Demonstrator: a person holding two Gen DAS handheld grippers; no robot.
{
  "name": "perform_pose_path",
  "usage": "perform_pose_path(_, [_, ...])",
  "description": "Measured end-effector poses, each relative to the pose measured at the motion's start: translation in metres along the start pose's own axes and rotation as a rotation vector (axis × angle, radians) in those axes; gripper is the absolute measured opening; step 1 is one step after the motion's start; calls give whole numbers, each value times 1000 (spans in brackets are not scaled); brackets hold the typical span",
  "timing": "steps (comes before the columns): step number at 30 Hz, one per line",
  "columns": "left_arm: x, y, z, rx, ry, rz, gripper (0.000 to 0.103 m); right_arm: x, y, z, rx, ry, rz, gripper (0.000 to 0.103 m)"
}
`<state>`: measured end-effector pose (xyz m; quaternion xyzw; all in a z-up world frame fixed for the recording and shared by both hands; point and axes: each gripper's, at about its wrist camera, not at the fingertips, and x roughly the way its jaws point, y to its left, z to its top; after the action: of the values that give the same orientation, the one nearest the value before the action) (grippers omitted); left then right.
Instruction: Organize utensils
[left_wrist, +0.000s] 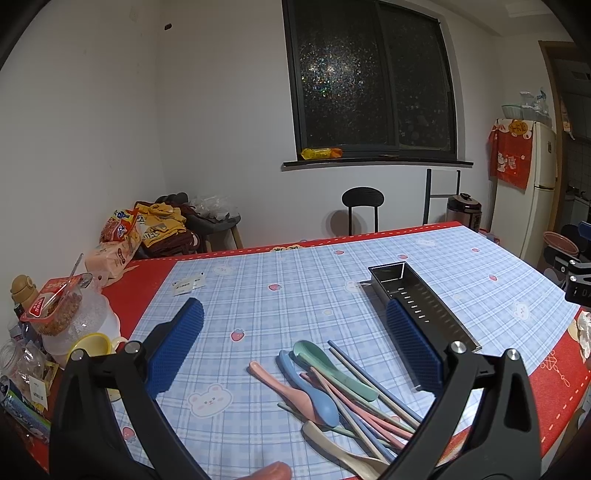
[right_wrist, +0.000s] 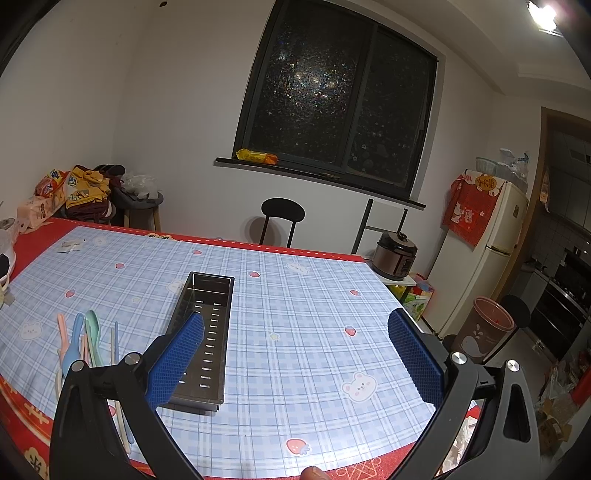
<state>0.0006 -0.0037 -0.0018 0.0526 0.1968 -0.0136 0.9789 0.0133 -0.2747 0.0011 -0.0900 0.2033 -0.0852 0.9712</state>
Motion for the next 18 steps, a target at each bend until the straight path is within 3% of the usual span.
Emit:
perform_pose_path(12, [1,10,-3,-54,23,-66,98,0,3,-1,-2,14,26,98])
perform_pose_path(18, [9,19,-12,-92,58,-147,98,4,9,-4,-8,21,66,98])
